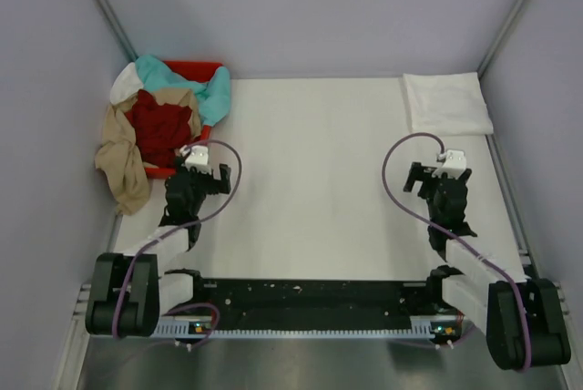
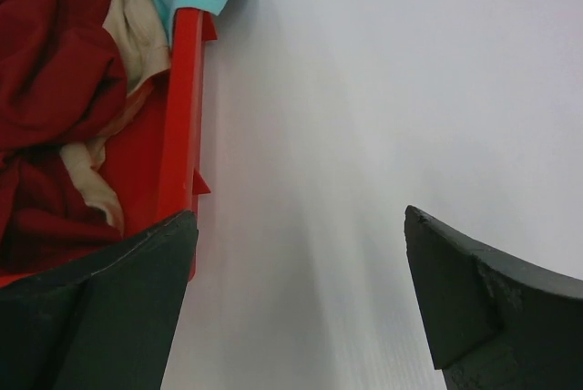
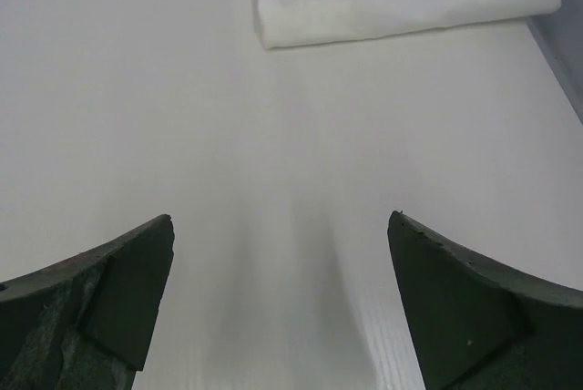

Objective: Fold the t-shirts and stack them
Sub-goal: Grab crumpled tshirt from bin with the left arm

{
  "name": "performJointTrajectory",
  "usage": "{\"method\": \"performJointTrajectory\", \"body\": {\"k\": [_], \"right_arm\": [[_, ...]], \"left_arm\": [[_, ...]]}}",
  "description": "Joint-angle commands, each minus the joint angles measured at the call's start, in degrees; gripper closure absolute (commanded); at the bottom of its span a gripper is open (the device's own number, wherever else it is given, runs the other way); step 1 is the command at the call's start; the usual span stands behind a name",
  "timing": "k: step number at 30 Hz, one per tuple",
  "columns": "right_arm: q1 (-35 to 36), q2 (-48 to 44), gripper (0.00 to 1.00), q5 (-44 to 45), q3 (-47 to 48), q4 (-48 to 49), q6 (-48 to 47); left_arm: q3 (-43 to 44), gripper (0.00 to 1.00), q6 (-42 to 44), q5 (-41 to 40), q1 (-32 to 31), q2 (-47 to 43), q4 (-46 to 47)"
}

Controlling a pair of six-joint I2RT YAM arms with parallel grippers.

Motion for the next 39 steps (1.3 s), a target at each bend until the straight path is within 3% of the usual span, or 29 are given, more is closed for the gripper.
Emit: {"method": "performJointTrajectory", "body": {"k": [1, 4, 8, 10, 13, 15, 17, 23, 28, 35, 39], "right_arm": [[0.2, -1.9, 0.01, 5.2, -1.0, 3.1, 2.4], [0.1, -5.2, 0.01, 7.0, -4.6, 7.6, 4.6], [0.0, -9.6, 0.01, 11.3, -11.8, 22.7, 9.2], [-0.2, -10.8, 0.01, 14.1, -11.5, 24.6, 13.0], [-0.9, -10.8, 0.01, 4.1, -7.6, 25.0, 10.8], [-1.0, -10.0, 0.01, -2.1, -3.8, 21.4, 9.8], [-0.9, -9.1, 0.07, -7.1, 0.2, 17.0, 8.6], [-0.9, -7.1, 0.22, -21.2, 11.0, 4.0, 6.5], [-0.3, -6.3, 0.27, -24.7, 13.5, 0.6, 5.7], [-0.1, -6.9, 0.28, -23.9, 13.7, -0.6, 4.9], [0.0, -6.6, 0.28, -23.7, 13.9, -1.2, 3.7]], "left_arm": [[3.0, 0.01, 5.3, 5.4, 0.2, 0.2, -1.5], [8.8, 0.01, 14.5, 11.2, 0.2, -4.5, -14.1], [23.8, 0.01, 17.7, 3.7, 0.2, -2.0, -33.2], [32.3, 0.01, 19.2, 0.5, 0.4, 1.6, -40.6], [44.0, 0.01, 20.6, -2.5, 0.8, 7.3, -52.8], [52.2, 0.04, 19.6, -8.8, 1.1, 12.5, -57.7], [58.6, 0.08, 19.5, -12.5, 1.6, 17.5, -60.3], [73.7, 0.14, 18.6, -13.7, 14.0, 30.1, -66.9], [74.6, 0.14, 20.3, -15.2, 21.0, 33.2, -65.4], [76.3, 0.16, 23.9, -14.4, 23.7, 39.7, -65.7], [78.6, 0.20, 27.2, -1.3, 22.9, 39.8, -67.9]]}}
